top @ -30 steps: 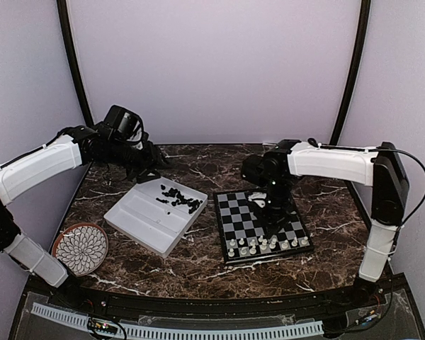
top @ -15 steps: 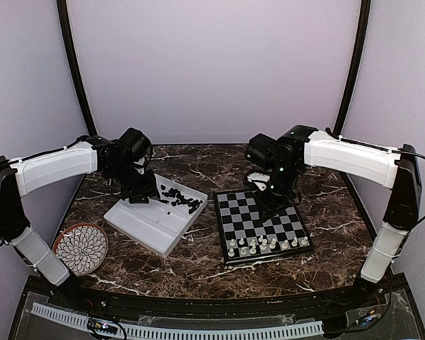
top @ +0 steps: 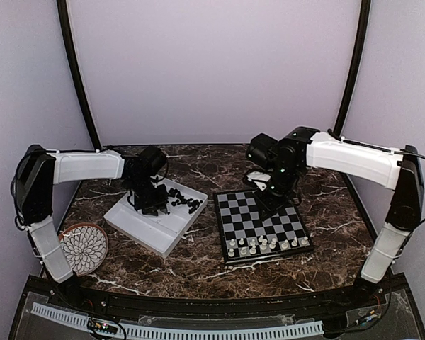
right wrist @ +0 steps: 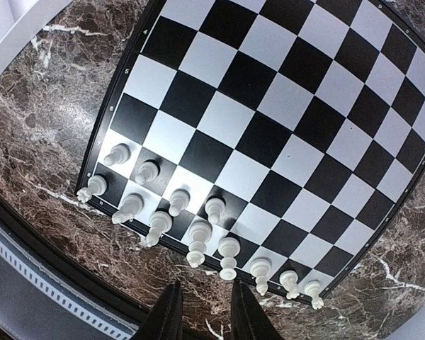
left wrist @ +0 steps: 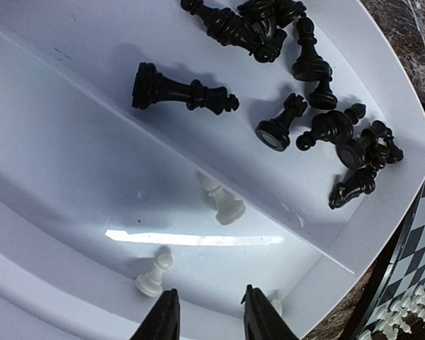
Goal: Set up the chess pieces on the board
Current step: Pick up the pawn from the storage box.
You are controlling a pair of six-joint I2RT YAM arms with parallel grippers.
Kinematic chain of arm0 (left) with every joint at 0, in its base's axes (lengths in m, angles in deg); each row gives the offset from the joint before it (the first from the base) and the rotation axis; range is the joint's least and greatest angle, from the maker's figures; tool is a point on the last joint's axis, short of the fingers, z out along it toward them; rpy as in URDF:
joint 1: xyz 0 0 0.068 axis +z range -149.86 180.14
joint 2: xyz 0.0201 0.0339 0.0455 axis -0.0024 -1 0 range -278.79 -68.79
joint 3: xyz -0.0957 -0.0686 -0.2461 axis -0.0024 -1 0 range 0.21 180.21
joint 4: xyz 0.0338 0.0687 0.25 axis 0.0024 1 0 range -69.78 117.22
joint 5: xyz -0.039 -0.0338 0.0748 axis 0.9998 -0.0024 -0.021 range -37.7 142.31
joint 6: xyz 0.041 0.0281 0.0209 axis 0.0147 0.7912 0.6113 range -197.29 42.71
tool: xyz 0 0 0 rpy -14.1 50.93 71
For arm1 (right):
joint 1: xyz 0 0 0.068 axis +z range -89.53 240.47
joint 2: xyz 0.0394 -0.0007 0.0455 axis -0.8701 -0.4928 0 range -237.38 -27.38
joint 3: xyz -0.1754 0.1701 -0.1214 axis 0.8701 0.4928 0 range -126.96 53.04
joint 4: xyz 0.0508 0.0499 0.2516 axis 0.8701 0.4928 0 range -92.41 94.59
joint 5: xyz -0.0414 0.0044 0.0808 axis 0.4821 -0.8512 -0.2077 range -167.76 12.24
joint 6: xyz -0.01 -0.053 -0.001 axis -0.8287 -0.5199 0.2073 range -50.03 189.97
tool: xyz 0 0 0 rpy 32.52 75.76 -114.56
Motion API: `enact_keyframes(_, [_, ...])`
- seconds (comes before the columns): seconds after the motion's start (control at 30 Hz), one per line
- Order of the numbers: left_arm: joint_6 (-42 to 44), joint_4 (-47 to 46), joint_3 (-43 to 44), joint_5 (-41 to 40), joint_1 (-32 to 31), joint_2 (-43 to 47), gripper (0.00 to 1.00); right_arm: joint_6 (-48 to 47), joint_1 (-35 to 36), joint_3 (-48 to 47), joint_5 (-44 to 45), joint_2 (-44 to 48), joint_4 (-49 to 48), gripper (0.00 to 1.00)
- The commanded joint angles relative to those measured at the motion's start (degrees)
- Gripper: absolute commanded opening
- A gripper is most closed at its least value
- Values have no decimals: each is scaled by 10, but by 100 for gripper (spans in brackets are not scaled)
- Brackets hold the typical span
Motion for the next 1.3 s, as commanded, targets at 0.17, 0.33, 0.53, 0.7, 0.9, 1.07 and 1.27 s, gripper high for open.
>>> enact_keyframes(0.17, [-3, -43, 39, -11, -3, -58, 31, -8, -4, 34, 17, 30, -18, 25])
enact_keyframes(0.33, [3, -42, 67, -25, -4, -85, 31, -8, -5, 42, 15, 29, -23, 25])
enact_keyframes(0.53, [2, -38, 72, -36, -4, -103, 26, -8, -4, 42, 15, 25, -25, 25])
enact_keyframes(0.7, [14, -35, 60, -64, -3, -99, 24, -8, -4, 43, 14, 20, -29, 25])
enact_keyframes(0.9, [25, -33, 56, -83, 2, -99, 25, -11, -4, 39, 12, 12, -30, 24])
enact_keyframes(1.07, [29, -31, 52, -78, 5, -98, 24, -11, -4, 37, 11, 8, -29, 24])
enact_keyframes(1.27, [30, -23, 38, -58, 5, -99, 23, -8, -4, 43, 11, 10, -35, 24])
